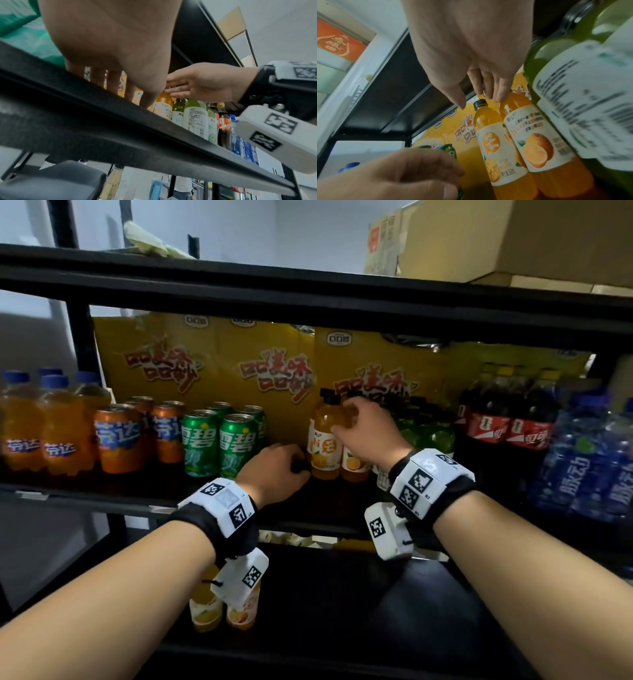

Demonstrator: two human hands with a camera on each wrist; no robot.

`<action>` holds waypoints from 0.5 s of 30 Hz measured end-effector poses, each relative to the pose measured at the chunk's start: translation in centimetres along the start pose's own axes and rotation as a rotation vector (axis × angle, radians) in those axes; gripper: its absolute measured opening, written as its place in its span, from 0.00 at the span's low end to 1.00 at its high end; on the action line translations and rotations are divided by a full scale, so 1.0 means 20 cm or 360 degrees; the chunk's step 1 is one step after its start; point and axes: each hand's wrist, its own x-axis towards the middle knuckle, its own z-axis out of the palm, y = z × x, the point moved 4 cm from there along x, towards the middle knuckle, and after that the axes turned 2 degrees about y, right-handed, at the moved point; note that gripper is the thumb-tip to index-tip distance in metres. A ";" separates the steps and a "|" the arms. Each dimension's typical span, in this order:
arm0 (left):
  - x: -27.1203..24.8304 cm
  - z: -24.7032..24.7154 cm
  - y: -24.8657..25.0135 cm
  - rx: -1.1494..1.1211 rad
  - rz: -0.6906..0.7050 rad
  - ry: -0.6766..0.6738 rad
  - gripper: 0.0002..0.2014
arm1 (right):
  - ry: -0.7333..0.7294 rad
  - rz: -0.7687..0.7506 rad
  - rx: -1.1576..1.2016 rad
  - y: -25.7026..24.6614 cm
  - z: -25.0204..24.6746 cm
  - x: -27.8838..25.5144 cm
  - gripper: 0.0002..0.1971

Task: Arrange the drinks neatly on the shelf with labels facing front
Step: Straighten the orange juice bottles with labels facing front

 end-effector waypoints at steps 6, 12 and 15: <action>0.00 0.08 -0.11 -0.0181 -0.0072 -0.0102 0.23 | -0.0001 0.0024 -0.0124 -0.12 0.10 0.19 0.22; 0.02 0.10 -0.11 -0.0461 -0.0133 -0.0062 0.39 | 0.0242 0.0048 0.0049 -0.10 0.14 0.22 0.19; 0.05 0.10 -0.06 -0.0800 -0.0229 -0.0030 0.45 | 0.0322 0.0050 0.0340 -0.11 0.10 0.19 0.20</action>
